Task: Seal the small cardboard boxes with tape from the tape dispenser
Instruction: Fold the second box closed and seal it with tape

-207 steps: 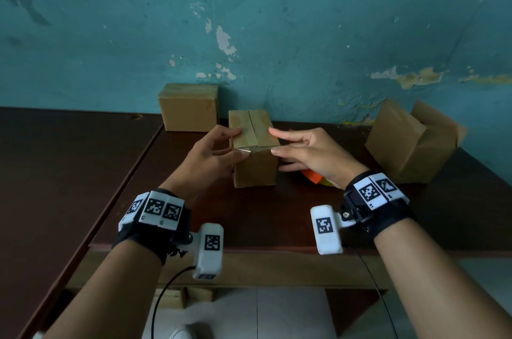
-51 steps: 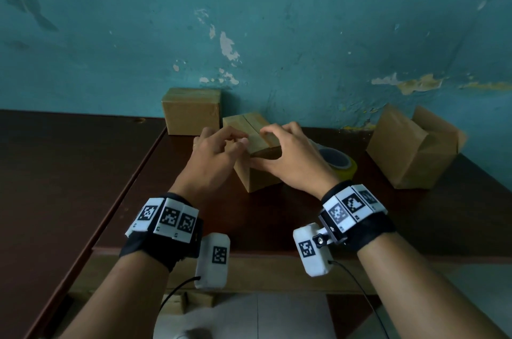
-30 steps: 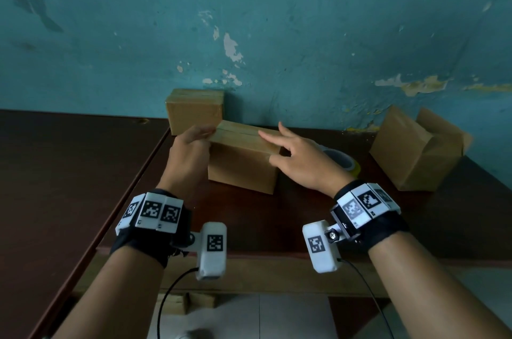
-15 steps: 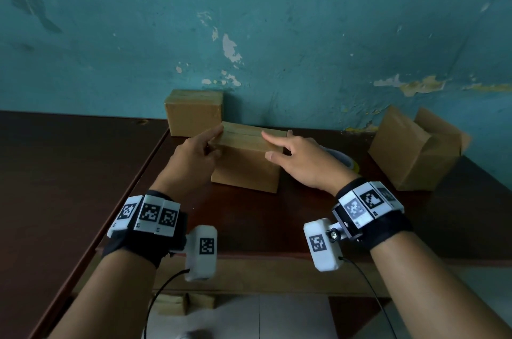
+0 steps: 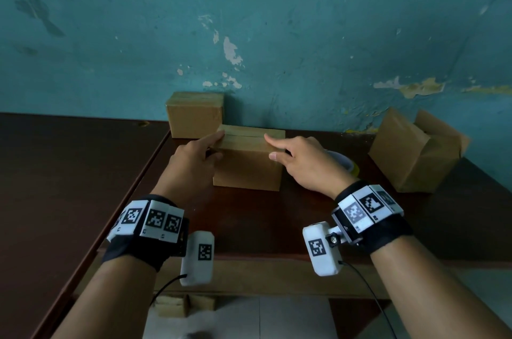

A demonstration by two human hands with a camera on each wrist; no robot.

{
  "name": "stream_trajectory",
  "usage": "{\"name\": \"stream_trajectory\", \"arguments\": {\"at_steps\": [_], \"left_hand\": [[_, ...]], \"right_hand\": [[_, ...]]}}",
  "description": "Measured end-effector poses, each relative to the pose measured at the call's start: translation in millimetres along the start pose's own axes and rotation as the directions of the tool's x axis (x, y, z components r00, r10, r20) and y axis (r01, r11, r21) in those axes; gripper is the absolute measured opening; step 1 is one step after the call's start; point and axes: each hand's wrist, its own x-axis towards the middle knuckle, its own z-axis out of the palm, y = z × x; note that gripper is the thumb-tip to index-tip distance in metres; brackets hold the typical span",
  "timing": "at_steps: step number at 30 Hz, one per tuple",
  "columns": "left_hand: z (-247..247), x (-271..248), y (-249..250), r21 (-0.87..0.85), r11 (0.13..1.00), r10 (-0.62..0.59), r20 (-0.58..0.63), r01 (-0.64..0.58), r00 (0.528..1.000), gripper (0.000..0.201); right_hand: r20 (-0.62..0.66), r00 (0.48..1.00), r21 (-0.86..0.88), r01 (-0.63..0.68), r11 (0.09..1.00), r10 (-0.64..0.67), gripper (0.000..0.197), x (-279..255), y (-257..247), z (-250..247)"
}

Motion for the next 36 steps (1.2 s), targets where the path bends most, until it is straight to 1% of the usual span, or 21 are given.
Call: {"name": "stream_trajectory", "arguments": {"at_steps": [5, 11, 16, 19, 23, 28, 32, 36], "left_hand": [[0, 2, -1, -0.021, 0.999, -0.027, -0.048, 0.026, 0.998, 0.050], [-4, -1, -4, -0.039, 0.999, -0.038, -0.125, 0.034, 0.991, 0.045], [-11, -5, -4, -0.075, 0.995, -0.072, -0.204, 0.058, 0.976, 0.043], [-16, -7, -7, -0.094, 0.992, -0.106, -0.265, 0.084, 0.959, 0.041], [-24, -11, -13, -0.112, 0.987, -0.148, -0.298, 0.119, 0.943, 0.040], [-33, -11, -27, -0.132, 0.982, -0.177, -0.351, 0.138, 0.919, 0.039], [-40, -13, -34, -0.132, 0.978, -0.201, -0.404, 0.160, 0.893, 0.038], [-47, -13, -41, -0.141, 0.974, -0.224, -0.424, 0.180, 0.878, 0.038]], "right_hand": [[-0.092, 0.996, 0.042, 0.020, 0.999, -0.016, 0.045, 4, -2, 8], [-0.178, 0.983, 0.038, 0.051, 0.998, -0.044, 0.043, 7, -8, 20], [-0.171, 0.985, 0.066, 0.043, 0.997, -0.031, 0.047, 12, -18, 31], [-0.179, 0.983, 0.072, 0.066, 0.995, -0.053, 0.043, 15, -27, 37], [-0.204, 0.977, 0.087, 0.078, 0.993, -0.059, 0.040, 22, -36, 45], [-0.270, 0.962, 0.103, 0.081, 0.991, -0.051, 0.037, 35, -46, 62], [-0.268, 0.962, 0.124, 0.092, 0.988, -0.056, 0.036, 44, -56, 77], [-0.253, 0.964, 0.129, 0.116, 0.985, -0.081, 0.035, 51, -70, 85]]}}
